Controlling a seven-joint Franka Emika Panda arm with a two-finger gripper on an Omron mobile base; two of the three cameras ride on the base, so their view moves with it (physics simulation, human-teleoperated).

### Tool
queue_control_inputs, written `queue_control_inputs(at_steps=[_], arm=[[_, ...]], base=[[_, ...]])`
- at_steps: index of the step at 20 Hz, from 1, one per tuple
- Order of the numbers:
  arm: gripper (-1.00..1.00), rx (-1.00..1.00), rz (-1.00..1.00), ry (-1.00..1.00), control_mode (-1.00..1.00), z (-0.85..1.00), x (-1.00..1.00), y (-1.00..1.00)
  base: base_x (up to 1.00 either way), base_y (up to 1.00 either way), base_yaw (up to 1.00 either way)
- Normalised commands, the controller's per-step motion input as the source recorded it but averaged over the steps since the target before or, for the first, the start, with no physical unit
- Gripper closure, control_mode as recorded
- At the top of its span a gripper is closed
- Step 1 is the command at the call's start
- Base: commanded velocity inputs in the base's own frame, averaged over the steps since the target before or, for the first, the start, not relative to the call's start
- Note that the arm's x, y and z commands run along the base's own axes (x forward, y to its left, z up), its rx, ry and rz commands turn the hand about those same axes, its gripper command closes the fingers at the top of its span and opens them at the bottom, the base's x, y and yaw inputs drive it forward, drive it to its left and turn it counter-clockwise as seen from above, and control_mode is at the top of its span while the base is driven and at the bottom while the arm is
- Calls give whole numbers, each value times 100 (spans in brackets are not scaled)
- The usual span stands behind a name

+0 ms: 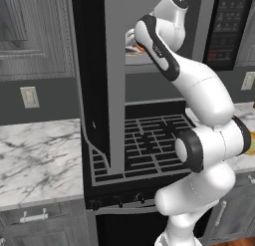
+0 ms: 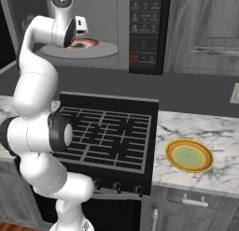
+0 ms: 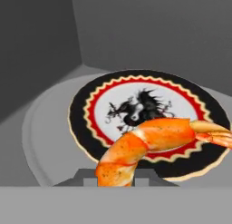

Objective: Pick the shrimp from the counter and place it in the microwave. Then turn on the microwave.

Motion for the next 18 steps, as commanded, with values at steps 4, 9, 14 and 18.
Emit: queue_control_inputs(at_steps=[4,9,14,18], arm=[[100,-3,0,0,-100,-4,26,6],[100,-4,0,2,-100,-12,13,1],[100,-3,0,2,-100,-11,15,0],[100,-2,0,2,-100,-8,17,0]], base=[[0,0,0],[0,0,0],[0,0,0],[0,0,0]])
